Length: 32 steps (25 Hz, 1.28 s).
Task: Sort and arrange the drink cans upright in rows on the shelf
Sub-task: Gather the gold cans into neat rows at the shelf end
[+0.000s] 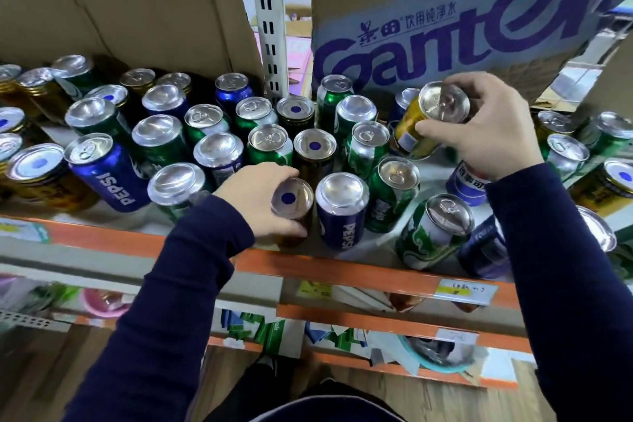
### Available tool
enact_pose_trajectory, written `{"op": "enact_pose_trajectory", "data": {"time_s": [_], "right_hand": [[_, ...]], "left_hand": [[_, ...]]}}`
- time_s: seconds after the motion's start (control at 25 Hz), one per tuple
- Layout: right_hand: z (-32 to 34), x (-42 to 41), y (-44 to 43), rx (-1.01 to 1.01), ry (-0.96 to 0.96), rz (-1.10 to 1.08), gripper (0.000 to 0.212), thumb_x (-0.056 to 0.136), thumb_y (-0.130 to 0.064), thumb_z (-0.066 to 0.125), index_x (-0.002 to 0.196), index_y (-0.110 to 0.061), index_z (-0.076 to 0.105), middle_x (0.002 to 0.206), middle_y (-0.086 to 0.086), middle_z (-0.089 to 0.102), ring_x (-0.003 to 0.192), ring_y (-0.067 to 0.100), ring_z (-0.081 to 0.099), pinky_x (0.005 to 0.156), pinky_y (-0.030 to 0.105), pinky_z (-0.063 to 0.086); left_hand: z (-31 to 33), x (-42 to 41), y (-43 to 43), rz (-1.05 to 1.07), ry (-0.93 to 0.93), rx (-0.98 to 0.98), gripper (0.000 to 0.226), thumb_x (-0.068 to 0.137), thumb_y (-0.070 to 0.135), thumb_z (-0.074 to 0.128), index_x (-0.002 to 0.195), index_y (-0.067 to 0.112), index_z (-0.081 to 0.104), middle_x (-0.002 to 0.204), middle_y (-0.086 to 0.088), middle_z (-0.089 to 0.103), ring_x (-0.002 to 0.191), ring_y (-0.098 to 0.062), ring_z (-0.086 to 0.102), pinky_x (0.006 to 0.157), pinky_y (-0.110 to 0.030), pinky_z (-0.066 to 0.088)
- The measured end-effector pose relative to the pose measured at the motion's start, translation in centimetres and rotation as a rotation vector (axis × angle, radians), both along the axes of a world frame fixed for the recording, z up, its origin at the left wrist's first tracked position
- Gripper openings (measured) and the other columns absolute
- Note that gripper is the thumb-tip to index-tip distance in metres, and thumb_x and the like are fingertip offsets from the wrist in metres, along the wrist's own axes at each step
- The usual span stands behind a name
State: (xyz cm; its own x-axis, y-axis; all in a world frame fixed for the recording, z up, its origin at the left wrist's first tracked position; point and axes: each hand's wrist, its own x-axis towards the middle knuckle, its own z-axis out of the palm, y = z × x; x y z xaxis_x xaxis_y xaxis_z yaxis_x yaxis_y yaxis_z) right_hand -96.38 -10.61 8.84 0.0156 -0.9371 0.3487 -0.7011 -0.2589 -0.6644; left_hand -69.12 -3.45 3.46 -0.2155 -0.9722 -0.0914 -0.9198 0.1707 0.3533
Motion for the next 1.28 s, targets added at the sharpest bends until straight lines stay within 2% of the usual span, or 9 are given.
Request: {"op": "enact_pose_trajectory", "data": {"time_s": [0.12, 0.24, 0.36, 0.44, 0.68, 0.92, 1.04, 1.16, 1.28], "right_hand": [[1.5, 2.1, 0.7, -0.098, -0.093, 0.05, 0.056, 0.062, -0.035, 0.082, 0.111, -0.024, 0.059, 0.106, -0.009, 0.063, 0.097, 0.008, 0.06, 0.087, 0.029, 0.051], [3.1, 5.5, 1.7, -0.152, -0.154, 0.146, 0.049, 0.066, -0.037, 0.079, 0.109, -0.027, 0.058, 0.106, -0.01, 0.063, 0.097, 0.006, 0.061, 0.085, 0.028, 0.052], [4.0, 10.5, 2.8, -0.145, -0.195, 0.284, 0.046, 0.07, -0.038, 0.076, 0.11, -0.024, 0.061, 0.103, -0.009, 0.066, 0.093, 0.006, 0.063, 0.081, 0.029, 0.054], [3.8, 14.6, 3.6, -0.123, -0.214, 0.37, 0.048, 0.07, -0.042, 0.074, 0.111, -0.022, 0.062, 0.104, -0.006, 0.068, 0.095, 0.008, 0.065, 0.082, 0.034, 0.055], [2.3, 30.2, 7.0, -0.074, -0.253, 0.534, 0.048, 0.067, -0.047, 0.072, 0.108, -0.022, 0.062, 0.097, -0.01, 0.067, 0.089, 0.005, 0.063, 0.077, 0.028, 0.053], [1.1, 43.3, 9.7, -0.038, -0.263, 0.547, 0.05, 0.069, -0.042, 0.073, 0.111, -0.018, 0.062, 0.103, -0.006, 0.067, 0.093, 0.005, 0.063, 0.081, 0.024, 0.051], [1.1, 47.7, 9.7, -0.031, -0.205, 0.511, 0.049, 0.069, -0.041, 0.073, 0.112, -0.021, 0.061, 0.103, -0.015, 0.063, 0.095, -0.002, 0.059, 0.081, 0.018, 0.049], [1.2, 50.1, 8.3, -0.02, -0.187, 0.5, 0.048, 0.069, -0.041, 0.074, 0.111, -0.023, 0.06, 0.103, -0.016, 0.062, 0.095, -0.001, 0.059, 0.081, 0.021, 0.051], [1.1, 52.1, 5.9, -0.047, -0.154, 0.468, 0.048, 0.067, -0.039, 0.073, 0.109, -0.022, 0.06, 0.1, -0.013, 0.062, 0.088, -0.005, 0.058, 0.071, 0.005, 0.043]], "left_hand": [[0.0, 0.5, 0.4, 0.069, 0.004, -0.154, 0.075, 0.05, 0.069, 0.074, 0.104, 0.019, 0.061, 0.089, 0.006, 0.056, 0.091, -0.019, 0.058, 0.071, -0.027, 0.038], [1.7, 2.5, 2.3, 0.19, 0.135, -0.38, 0.081, 0.051, 0.079, 0.052, 0.102, 0.016, 0.065, 0.089, 0.005, 0.063, 0.084, -0.013, 0.057, 0.07, -0.025, 0.04], [3.5, 6.4, 4.5, 0.335, 0.375, -0.62, 0.068, 0.064, 0.07, 0.057, 0.103, 0.014, 0.065, 0.091, 0.008, 0.062, 0.084, -0.008, 0.057, 0.075, -0.018, 0.044], [4.3, 9.8, 6.0, 0.429, 0.477, -0.694, 0.06, 0.068, 0.065, 0.06, 0.102, 0.015, 0.064, 0.092, 0.006, 0.064, 0.082, -0.006, 0.057, 0.074, -0.013, 0.043], [4.9, 23.6, 11.5, 0.591, 0.541, -0.756, 0.055, 0.062, 0.064, 0.066, 0.093, 0.019, 0.065, 0.083, 0.013, 0.064, 0.076, 0.0, 0.06, 0.067, -0.014, 0.045], [4.6, 36.8, 14.5, 0.627, 0.531, -0.667, 0.06, 0.056, 0.07, 0.066, 0.093, 0.022, 0.065, 0.083, 0.016, 0.063, 0.075, 0.0, 0.06, 0.064, -0.01, 0.044], [4.7, 41.7, 13.4, 0.606, 0.482, -0.662, 0.062, 0.057, 0.07, 0.064, 0.094, 0.021, 0.064, 0.084, 0.012, 0.062, 0.078, -0.005, 0.06, 0.065, -0.011, 0.044], [4.9, 45.1, 11.4, 0.598, 0.465, -0.723, 0.063, 0.06, 0.068, 0.065, 0.096, 0.017, 0.065, 0.089, 0.005, 0.064, 0.083, -0.013, 0.061, 0.07, -0.021, 0.049], [5.3, 48.2, 8.8, 0.576, 0.437, -0.8, 0.063, 0.064, 0.066, 0.065, 0.099, 0.015, 0.066, 0.095, 0.002, 0.066, 0.088, -0.013, 0.06, 0.076, -0.022, 0.048]]}}
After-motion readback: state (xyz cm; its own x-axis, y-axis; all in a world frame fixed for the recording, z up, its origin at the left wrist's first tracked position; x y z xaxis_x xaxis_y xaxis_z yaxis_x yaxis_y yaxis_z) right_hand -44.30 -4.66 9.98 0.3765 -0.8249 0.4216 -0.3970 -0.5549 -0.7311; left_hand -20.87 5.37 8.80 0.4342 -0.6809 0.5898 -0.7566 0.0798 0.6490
